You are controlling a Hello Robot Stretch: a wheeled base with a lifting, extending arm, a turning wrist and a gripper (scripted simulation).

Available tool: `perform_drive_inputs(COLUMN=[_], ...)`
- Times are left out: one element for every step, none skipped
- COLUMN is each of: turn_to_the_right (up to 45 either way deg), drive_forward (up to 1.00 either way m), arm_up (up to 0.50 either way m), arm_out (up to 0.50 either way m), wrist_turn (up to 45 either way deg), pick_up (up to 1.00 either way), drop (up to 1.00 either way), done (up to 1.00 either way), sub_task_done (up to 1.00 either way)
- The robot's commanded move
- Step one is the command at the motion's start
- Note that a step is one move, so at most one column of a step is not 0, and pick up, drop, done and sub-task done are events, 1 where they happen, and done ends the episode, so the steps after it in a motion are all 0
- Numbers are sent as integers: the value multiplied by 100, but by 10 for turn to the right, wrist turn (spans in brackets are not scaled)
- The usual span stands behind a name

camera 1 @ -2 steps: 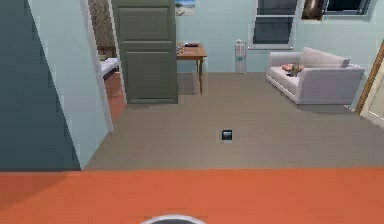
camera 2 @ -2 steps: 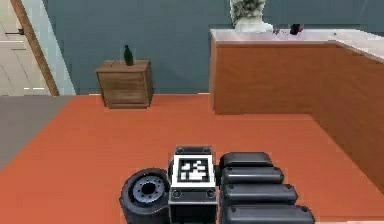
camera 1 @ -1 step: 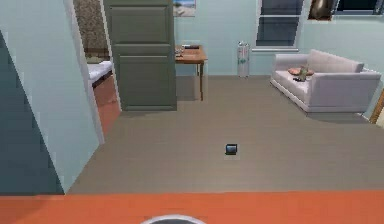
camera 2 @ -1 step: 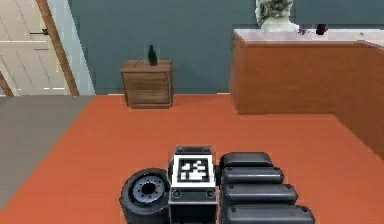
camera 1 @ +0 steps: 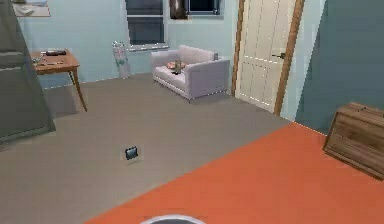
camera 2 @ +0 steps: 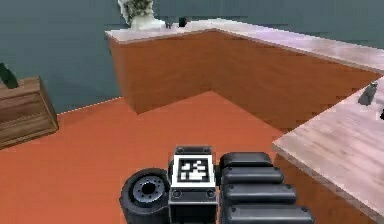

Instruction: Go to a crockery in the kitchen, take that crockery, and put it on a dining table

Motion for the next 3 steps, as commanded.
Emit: perform_drive_inputs(turn_to_the_right=[0, 60, 0], drive_forward=[100, 0, 45], arm_up=[0, 0, 0], arm_out=[0, 0, 0], wrist_turn=[0, 0, 0], pick_up=[0, 0, 0], drop=[0, 0, 0], done=[0, 0, 0], sub_task_done=[0, 0, 0])
